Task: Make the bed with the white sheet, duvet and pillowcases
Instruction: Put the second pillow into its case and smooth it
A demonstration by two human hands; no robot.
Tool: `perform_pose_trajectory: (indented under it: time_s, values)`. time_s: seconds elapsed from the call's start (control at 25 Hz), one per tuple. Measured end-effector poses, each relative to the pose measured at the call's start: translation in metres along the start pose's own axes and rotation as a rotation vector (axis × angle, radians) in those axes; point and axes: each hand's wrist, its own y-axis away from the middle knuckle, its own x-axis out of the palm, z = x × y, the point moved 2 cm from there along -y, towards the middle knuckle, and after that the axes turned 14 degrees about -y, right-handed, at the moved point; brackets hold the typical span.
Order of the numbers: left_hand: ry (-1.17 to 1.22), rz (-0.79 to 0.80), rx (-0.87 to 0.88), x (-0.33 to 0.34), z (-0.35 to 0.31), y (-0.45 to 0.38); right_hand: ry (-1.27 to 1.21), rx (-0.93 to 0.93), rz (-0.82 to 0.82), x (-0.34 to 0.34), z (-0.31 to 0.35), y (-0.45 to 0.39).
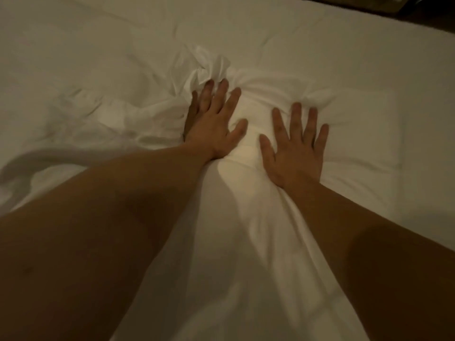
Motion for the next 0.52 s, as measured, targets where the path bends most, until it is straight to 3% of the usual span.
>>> perform_pose_trajectory:
  time_s: [0.16, 0.36, 0.52]
  values:
    - [-0.005, -0.057, 0.026, 0.016, 0.007, -0.004, 0.003, -0.005, 0.053, 0.017, 0.0, -0.006]
    - [-0.077, 0.105, 0.019, -0.016, -0.004, -0.017, -0.037, 0.062, 0.294, -0.008, 0.0, -0.023]
    - [-0.125, 0.015, 0.14, -0.046, -0.01, -0.034, 0.097, -0.112, 0.111, -0.045, -0.021, -0.039]
